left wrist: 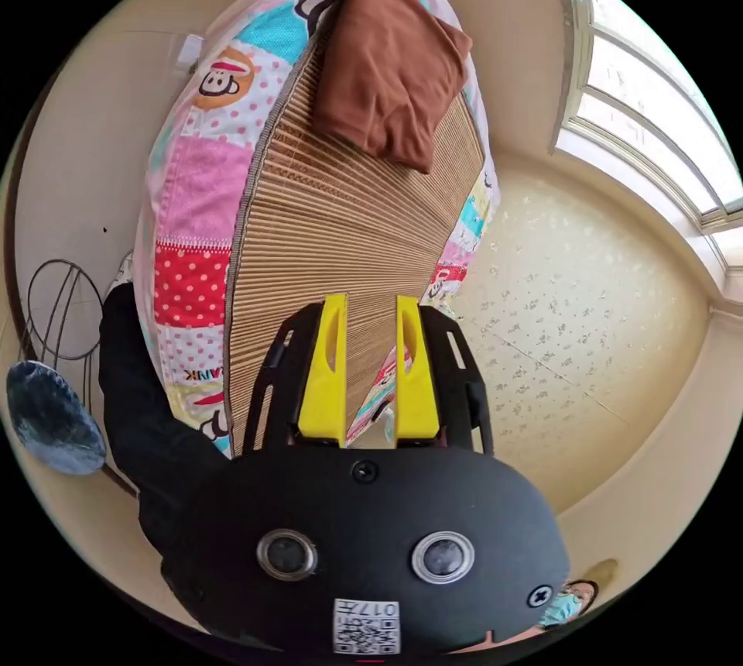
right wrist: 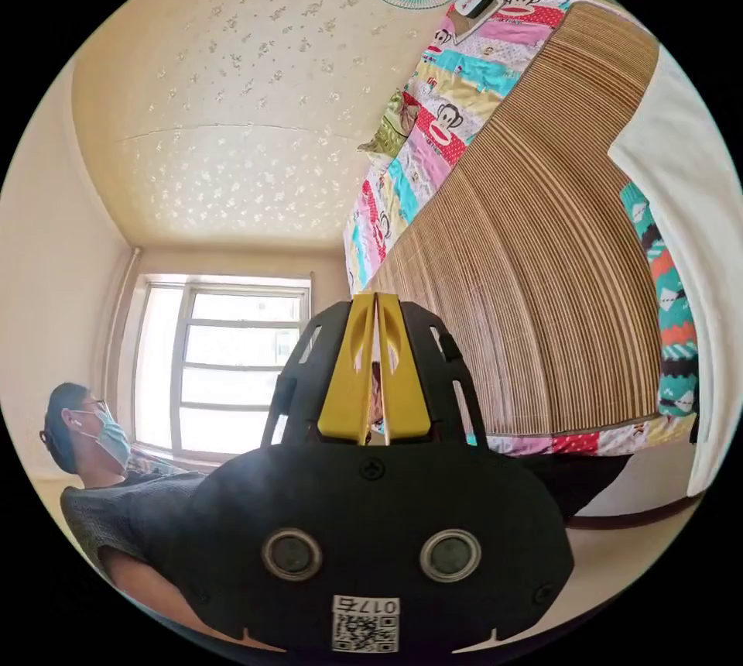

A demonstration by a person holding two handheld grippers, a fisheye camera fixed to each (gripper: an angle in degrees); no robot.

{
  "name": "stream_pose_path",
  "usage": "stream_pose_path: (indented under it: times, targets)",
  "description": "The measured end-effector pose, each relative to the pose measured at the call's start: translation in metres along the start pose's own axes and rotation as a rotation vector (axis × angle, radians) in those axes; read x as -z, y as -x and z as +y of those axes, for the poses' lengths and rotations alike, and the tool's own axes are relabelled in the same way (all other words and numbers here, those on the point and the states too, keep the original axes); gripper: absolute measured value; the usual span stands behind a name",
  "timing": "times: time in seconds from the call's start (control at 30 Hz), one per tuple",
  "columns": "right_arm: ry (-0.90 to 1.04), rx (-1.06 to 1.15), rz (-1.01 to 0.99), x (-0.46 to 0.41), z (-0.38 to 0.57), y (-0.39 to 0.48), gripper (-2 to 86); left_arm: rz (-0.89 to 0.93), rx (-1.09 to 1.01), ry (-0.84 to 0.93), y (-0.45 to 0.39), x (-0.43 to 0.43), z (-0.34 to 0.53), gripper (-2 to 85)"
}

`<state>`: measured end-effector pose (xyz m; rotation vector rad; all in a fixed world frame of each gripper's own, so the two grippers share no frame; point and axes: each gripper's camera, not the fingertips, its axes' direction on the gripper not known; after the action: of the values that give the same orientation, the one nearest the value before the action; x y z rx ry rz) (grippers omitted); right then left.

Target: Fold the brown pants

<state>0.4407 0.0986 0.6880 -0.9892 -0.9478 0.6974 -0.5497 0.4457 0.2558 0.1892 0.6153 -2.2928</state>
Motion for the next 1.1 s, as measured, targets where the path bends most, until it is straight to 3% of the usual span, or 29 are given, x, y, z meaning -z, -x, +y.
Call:
stream_pose_path:
  times: [0.17, 0.43, 0.73, 0.8, 0.87, 0.93, 1.0, 1.1]
  targets:
    - [-0.052, -0.096, -0.027, -0.006, 0.021, -0.001, 0.5, 0.188, 0.146, -0.078, 0.028, -0.01, -0.07, 11.8]
    - [-0.15, -0.206, -0.102, 0.019, 0.03, -0.006, 0.5, 0.29, 0.339, -0.13, 0.085, -0.035, -0.14, 13.1]
    - [-0.222, -0.291, -0.258, 0.038, -0.01, -0.025, 0.4, 0.57, 0.403, -0.19, 0.076, -0.066, -0.184, 6.3]
    - [-0.223, -0.293, -0.323, 0.035, -0.023, -0.029, 0.5, 0.835, 0.224, -0.134, 0.033, -0.082, -0.205, 3.2]
    - [-0.213, -0.307, -0.381, 0.03, -0.042, -0.036, 0.5, 0.91, 0.068, -0.058, -0.016, -0.085, -0.221, 2.5]
    - [-0.203, -0.312, -0.419, 0.027, -0.058, -0.041, 0.5, 0.796, -0.118, 0.054, -0.079, -0.082, -0.233, 2.1]
    - [-0.187, -0.304, -0.453, 0.024, -0.073, -0.046, 0.6, 0.521, -0.459, 0.235, -0.183, -0.086, -0.229, 1.5]
    - [-0.156, -0.291, -0.484, 0.021, -0.098, -0.052, 0.6, 0.264, -0.895, 0.404, -0.309, -0.104, -0.176, 1.1]
